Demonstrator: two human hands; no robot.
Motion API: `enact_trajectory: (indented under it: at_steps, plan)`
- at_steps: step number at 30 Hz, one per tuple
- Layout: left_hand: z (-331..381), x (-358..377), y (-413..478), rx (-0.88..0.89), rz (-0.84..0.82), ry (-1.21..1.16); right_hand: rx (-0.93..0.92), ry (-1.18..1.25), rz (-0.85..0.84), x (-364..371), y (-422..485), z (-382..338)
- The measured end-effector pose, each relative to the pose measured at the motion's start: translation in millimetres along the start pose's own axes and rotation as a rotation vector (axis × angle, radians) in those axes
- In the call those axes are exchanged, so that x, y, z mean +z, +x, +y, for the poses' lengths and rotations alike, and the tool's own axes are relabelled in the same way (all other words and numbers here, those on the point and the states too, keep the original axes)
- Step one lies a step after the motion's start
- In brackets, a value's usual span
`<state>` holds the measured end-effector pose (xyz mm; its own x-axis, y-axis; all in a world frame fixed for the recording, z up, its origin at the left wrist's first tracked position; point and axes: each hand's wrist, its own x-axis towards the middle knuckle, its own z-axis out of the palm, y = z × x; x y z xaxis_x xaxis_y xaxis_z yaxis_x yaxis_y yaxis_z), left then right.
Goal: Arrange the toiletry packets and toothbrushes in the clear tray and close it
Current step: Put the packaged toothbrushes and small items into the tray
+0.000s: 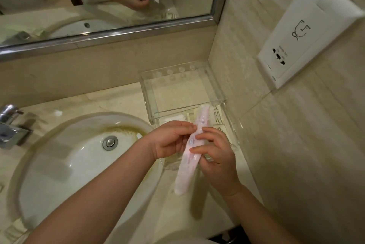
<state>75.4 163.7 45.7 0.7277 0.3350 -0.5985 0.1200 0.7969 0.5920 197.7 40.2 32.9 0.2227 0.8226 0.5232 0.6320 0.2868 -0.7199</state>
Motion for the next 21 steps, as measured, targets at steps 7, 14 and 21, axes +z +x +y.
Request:
enact_trajectory:
  at_steps: [7,14,21]
  plan:
    - [-14,-3,15,0.108,0.435,-0.225,1.14,0.765,0.002,-13,-21,-10]
    - [-28,3,20,0.2,0.653,-0.37,1.293,0.929,0.32,-13,1,9]
    - [-21,7,28,0.122,0.709,-0.473,1.375,0.529,0.308,6,45,62]
